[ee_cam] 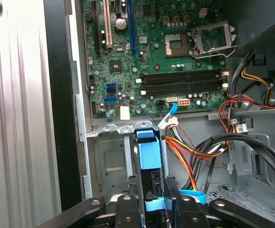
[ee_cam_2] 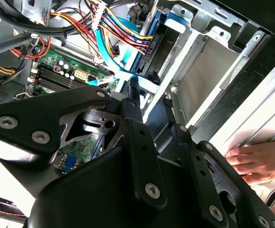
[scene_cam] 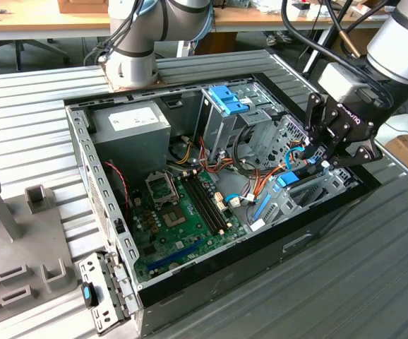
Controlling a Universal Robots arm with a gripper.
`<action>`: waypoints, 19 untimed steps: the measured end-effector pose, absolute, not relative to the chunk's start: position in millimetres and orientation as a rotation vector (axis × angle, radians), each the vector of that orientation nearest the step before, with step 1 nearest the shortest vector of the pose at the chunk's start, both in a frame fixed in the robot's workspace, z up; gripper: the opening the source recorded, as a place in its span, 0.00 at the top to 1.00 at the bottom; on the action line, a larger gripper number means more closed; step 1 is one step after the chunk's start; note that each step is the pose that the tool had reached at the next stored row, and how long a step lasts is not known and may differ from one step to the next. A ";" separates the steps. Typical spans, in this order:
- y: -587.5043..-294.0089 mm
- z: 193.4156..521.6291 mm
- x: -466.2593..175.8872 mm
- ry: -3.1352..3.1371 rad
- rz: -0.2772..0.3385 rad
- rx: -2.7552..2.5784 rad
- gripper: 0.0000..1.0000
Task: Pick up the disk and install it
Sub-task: 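Insert the second disk wire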
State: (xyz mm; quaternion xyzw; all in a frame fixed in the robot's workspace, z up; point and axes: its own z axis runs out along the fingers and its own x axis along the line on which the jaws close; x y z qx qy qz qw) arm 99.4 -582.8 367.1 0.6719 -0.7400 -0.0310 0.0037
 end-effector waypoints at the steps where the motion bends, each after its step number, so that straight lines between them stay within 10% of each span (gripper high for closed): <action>1: -582.8 367.0 99.4 -2.320 -0.098 2.106 0.80; 19: -582.8 366.3 99.4 -2.322 -0.105 2.109 0.89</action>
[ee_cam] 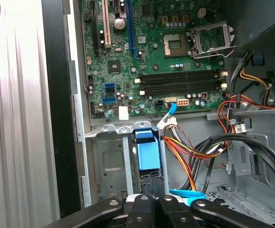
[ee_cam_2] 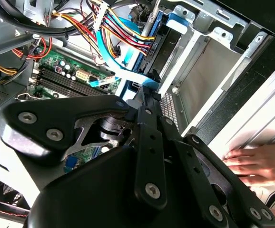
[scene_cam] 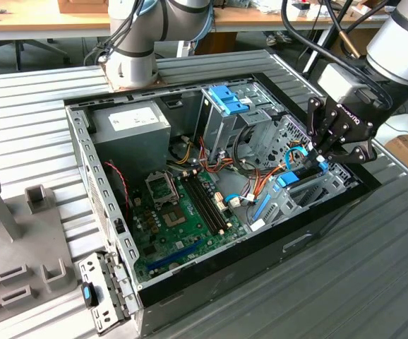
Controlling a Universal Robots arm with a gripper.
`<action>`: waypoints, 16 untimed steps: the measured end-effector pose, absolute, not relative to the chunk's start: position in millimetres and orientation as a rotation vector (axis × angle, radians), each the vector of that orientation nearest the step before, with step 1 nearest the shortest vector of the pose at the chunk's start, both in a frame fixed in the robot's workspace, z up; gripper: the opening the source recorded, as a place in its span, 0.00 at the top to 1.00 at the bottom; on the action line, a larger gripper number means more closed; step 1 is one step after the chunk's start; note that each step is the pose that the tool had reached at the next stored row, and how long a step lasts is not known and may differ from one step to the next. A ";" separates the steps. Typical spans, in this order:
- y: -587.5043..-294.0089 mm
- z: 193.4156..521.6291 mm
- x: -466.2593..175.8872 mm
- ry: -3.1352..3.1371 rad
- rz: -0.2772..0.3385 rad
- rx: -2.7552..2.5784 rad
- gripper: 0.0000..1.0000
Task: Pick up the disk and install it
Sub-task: 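Insert the second disk wire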
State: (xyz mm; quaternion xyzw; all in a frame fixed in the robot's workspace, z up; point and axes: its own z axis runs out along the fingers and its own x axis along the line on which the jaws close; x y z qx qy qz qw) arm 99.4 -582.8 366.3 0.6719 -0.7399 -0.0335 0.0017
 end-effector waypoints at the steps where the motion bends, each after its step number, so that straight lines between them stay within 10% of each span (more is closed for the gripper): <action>1: -582.8 366.3 99.4 -2.322 -0.105 2.109 0.89; 4: -582.8 366.4 99.4 -2.322 -0.106 2.109 0.76; 16: -596.2 377.1 98.8 -2.330 -0.126 2.117 0.76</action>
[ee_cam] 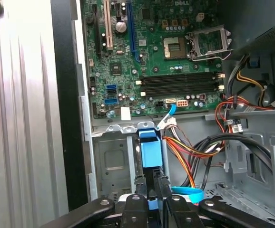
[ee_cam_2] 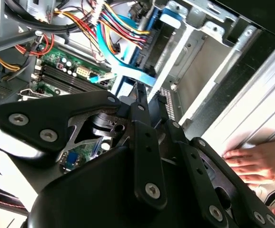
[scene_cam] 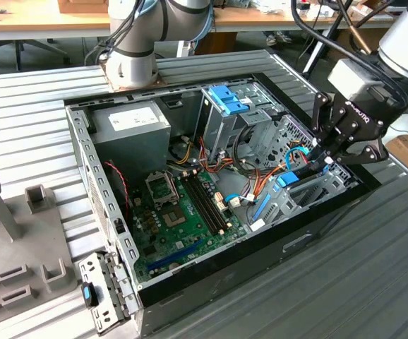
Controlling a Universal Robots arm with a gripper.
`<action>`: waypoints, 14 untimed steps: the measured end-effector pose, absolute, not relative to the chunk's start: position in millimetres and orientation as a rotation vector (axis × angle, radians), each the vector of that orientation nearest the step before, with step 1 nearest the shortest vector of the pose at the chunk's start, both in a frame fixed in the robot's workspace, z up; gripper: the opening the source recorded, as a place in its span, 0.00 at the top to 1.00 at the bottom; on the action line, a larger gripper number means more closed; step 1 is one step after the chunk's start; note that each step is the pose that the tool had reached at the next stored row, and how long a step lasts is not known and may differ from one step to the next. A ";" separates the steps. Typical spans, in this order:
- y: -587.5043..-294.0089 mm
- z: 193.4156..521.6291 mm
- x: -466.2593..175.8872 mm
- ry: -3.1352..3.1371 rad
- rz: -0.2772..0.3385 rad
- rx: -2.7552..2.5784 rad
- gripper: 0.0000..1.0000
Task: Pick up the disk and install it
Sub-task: 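Insert the second disk wire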
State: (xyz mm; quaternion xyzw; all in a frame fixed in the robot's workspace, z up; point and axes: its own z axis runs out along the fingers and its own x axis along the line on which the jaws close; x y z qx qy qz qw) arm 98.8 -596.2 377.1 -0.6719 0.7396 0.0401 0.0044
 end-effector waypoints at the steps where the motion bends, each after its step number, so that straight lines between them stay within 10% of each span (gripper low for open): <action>1: -599.2 377.0 98.7 2.315 0.129 -2.103 0.76; 14: -623.6 373.9 99.2 2.249 0.268 -2.046 0.76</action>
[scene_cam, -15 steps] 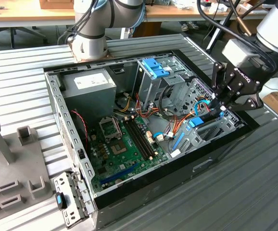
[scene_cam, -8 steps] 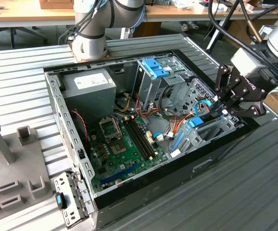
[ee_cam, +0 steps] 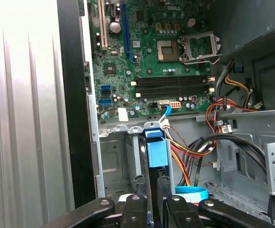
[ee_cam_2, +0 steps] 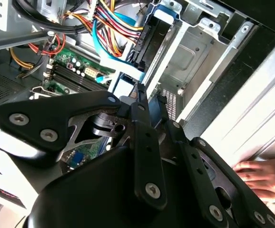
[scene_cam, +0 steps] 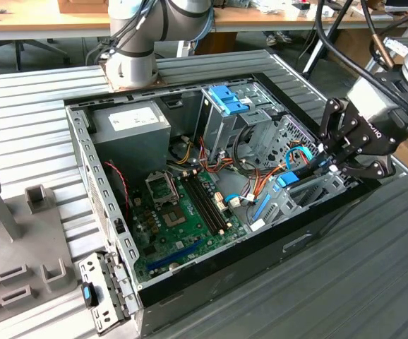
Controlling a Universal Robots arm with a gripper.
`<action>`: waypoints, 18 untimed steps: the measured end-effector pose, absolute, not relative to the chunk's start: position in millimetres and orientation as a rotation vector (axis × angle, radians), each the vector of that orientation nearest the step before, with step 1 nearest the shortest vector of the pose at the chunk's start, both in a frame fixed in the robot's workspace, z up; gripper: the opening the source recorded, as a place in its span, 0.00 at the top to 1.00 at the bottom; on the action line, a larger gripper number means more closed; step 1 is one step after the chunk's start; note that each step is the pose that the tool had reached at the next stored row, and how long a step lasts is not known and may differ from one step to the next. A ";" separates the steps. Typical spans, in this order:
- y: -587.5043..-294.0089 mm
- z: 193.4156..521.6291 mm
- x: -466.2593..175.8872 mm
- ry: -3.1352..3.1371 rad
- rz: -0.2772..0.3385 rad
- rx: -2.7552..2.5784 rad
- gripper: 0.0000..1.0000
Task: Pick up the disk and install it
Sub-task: 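Insert the second disk wire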
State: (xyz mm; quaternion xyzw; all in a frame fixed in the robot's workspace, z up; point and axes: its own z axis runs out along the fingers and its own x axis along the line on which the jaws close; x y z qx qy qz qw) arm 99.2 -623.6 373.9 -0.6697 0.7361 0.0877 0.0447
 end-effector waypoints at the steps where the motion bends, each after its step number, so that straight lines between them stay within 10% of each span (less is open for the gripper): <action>1: -623.5 374.1 99.0 2.239 0.285 -2.038 0.76; 18: -638.4 366.9 99.0 2.161 0.416 -1.974 0.76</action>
